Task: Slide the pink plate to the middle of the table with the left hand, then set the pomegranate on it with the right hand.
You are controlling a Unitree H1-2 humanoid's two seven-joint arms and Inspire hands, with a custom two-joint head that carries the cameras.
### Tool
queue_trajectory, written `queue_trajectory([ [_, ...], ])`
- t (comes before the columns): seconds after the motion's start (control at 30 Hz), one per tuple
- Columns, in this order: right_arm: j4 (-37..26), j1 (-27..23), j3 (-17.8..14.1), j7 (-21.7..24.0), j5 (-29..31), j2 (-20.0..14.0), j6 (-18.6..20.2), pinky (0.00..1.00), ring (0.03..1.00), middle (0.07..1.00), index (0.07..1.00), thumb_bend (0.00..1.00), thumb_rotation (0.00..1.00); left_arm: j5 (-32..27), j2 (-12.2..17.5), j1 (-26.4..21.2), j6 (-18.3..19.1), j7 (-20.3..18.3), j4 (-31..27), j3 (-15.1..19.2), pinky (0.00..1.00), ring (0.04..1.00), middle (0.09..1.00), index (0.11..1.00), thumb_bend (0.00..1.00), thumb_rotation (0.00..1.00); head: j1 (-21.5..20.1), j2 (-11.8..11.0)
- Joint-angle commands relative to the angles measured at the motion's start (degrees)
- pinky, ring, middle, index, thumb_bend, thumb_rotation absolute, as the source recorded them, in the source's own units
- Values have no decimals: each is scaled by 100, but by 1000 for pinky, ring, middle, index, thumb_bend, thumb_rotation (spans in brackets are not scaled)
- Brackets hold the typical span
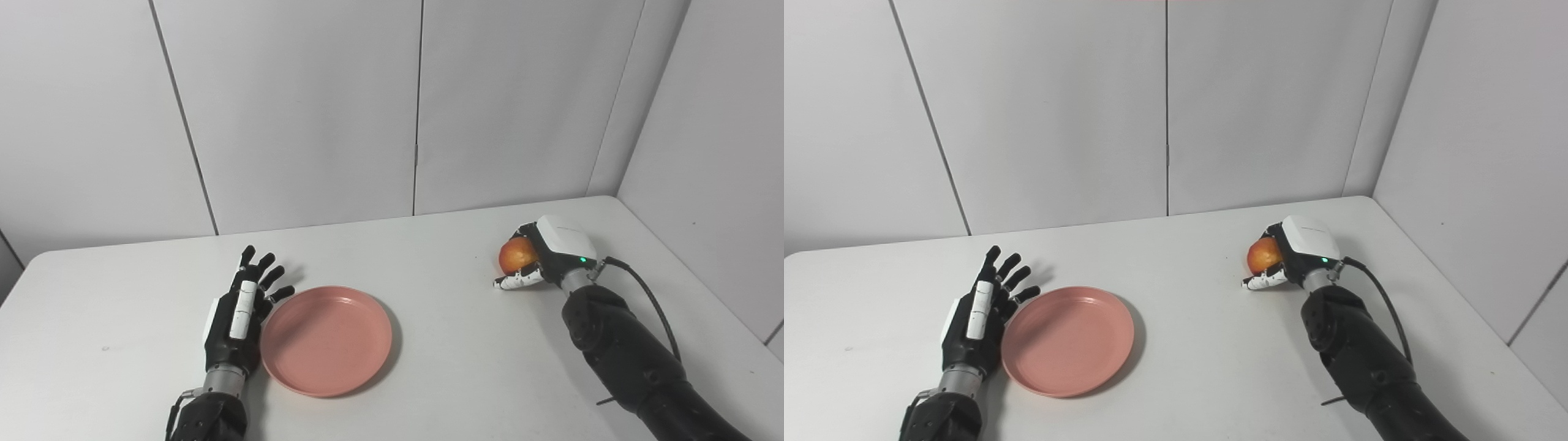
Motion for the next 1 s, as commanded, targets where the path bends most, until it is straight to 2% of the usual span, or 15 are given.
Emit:
queue_trajectory([
  [0.0, -343, -241, -35, -110, 4, -42, -229, 249, 314, 410, 489, 495, 163, -29, -116, 290, 16, 23, 183, -29, 708, 880, 916, 987, 985, 757, 102, -2],
  [0.1, -667, -283, -37, 43, 19, -25, -179, 283, 355, 452, 494, 494, 164, -43, -169, 296, 22, 58, 176, -26, 717, 880, 911, 981, 990, 744, 245, 9],
  [0.33, -1538, -341, -90, 307, 97, 54, -224, 274, 345, 444, 492, 496, 164, 132, -328, 262, -163, 268, 311, -112, 709, 877, 909, 991, 987, 755, 816, -11],
  [0.43, -1790, -347, -86, 320, 108, 63, -403, 268, 338, 439, 492, 497, 160, 217, -391, 234, -237, 352, 397, -144, 701, 871, 905, 993, 996, 764, 1038, -48],
  [0.63, -2209, -353, -88, 330, 95, 138, -682, 285, 368, 479, 494, 496, 163, 235, -476, 199, -324, 364, 507, -155, 707, 878, 909, 1000, 966, 757, 1198, -74],
  [0.77, -2505, -356, -53, 353, -5, 225, -704, 311, 400, 507, 495, 496, 165, 252, -524, 188, -367, 391, 558, -155, 706, 877, 909, 998, 957, 750, 1327, -113],
  [0.83, -2644, -355, -37, 393, -62, 276, -672, 302, 388, 490, 494, 495, 169, 266, -539, 192, -387, 406, 567, -164, 707, 875, 908, 998, 949, 747, 1390, -114],
  [0.97, -2879, -355, -17, 456, 20, 384, -857, 276, 360, 463, 492, 495, 163, 235, -564, 197, -374, 393, 565, -179, 716, 883, 913, 1000, 934, 743, 1390, -114],
])
